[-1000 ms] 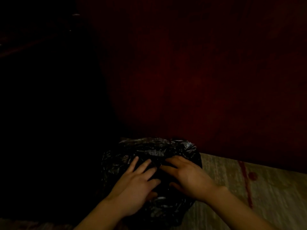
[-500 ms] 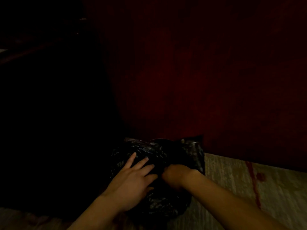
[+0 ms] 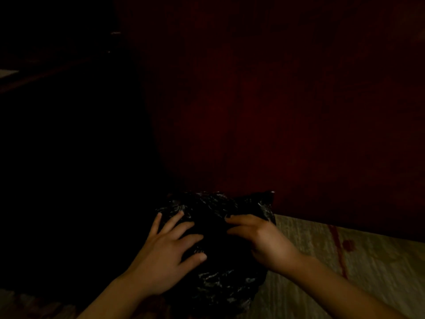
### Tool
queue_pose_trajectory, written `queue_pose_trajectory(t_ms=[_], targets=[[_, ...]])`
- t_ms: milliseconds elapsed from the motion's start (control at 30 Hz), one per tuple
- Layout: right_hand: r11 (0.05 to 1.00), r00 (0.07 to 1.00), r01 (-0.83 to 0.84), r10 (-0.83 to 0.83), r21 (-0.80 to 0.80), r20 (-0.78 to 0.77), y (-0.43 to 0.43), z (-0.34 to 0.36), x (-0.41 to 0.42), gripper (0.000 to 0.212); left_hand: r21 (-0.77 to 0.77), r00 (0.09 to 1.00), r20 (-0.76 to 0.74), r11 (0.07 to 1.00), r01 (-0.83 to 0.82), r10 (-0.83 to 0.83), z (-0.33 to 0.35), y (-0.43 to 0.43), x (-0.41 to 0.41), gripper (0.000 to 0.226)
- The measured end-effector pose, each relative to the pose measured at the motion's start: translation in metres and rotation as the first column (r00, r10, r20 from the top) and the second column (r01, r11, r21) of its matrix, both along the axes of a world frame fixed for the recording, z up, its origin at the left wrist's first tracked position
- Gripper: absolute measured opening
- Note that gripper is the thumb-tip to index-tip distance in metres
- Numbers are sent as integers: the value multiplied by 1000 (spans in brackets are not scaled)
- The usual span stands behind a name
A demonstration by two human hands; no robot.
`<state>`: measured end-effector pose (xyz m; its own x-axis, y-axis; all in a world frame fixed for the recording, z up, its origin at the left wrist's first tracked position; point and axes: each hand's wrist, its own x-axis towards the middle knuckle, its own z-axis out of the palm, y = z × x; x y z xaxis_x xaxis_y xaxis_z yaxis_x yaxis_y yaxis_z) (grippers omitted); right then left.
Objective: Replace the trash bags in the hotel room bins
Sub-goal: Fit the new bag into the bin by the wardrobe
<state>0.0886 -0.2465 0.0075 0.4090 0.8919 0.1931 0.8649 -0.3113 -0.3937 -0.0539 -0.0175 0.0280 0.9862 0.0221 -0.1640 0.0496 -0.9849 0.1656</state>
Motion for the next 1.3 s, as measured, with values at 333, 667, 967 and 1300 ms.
queue_pose_trajectory(t_ms=[333, 667, 967, 1300], targets=[[813, 891, 414, -453, 408, -2, -36, 17, 5, 24, 37, 988, -137, 997, -66, 70, -10, -10, -16, 109], [892, 995, 50, -83, -450, -54, 30, -19, 15, 24, -4, 990, -98, 995, -102, 102, -21, -10, -10, 110], [871, 966, 249, -254, -423, 46, 45, 18, -1, 37, -8, 991, -71, 993, -117, 116, -21, -12, -4, 111], [886, 970, 173, -229, -431, -81, 19, 4, -31, 38, -122, 977, 15, 970, -208, 211, -23, -6, -3, 96]])
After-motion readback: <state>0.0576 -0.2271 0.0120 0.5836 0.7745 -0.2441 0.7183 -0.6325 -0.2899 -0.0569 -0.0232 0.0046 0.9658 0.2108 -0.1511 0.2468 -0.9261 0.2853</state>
